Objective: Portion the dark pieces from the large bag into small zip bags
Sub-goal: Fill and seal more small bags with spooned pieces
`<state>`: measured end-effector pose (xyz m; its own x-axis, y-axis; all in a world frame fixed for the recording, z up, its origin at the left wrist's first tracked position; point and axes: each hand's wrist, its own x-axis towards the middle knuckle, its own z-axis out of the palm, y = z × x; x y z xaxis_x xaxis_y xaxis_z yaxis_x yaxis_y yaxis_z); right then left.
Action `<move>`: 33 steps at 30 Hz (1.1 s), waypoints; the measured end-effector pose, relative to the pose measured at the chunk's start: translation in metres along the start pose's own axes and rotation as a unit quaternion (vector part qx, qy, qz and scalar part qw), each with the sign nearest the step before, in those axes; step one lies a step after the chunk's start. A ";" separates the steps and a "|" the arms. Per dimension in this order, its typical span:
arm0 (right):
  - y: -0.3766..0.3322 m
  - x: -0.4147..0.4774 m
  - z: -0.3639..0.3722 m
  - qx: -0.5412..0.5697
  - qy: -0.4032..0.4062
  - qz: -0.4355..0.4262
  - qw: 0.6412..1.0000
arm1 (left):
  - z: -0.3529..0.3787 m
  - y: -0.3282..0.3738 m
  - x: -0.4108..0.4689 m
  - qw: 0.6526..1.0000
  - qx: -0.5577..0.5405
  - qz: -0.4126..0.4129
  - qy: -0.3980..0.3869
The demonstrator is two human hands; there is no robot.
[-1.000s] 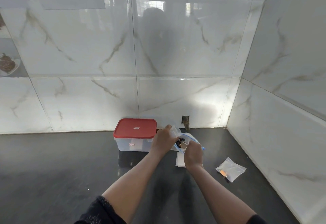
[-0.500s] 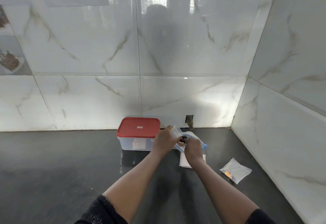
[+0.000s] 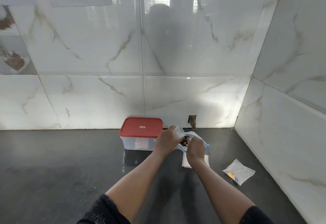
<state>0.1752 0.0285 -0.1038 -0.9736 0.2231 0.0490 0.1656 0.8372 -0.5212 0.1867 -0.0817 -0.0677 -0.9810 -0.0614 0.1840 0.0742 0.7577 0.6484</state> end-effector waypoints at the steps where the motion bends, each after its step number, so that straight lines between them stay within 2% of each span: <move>1: 0.000 0.001 0.000 -0.007 -0.006 0.003 1.000 | 0.000 0.000 0.000 1.000 0.000 0.001 -0.002; 7: -0.001 0.003 -0.004 -0.024 -0.031 -0.003 0.999 | 0.003 -0.001 0.001 1.000 0.001 -0.001 -0.007; 16: 0.004 0.003 -0.005 0.010 -0.003 -0.008 1.000 | 0.006 -0.002 0.001 1.000 -0.008 0.000 0.001; 23: -0.001 0.003 -0.004 -0.018 -0.035 -0.027 0.999 | 0.004 -0.007 0.001 1.000 -0.022 -0.005 -0.002; 33: -0.003 0.001 -0.001 -0.013 -0.024 -0.017 0.999 | 0.003 -0.012 0.005 1.000 -0.021 -0.005 -0.003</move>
<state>0.1735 0.0266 -0.1015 -0.9850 0.1708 0.0252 0.1359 0.8572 -0.4967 0.1804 -0.0888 -0.0764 -0.9826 -0.0645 0.1741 0.0727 0.7293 0.6803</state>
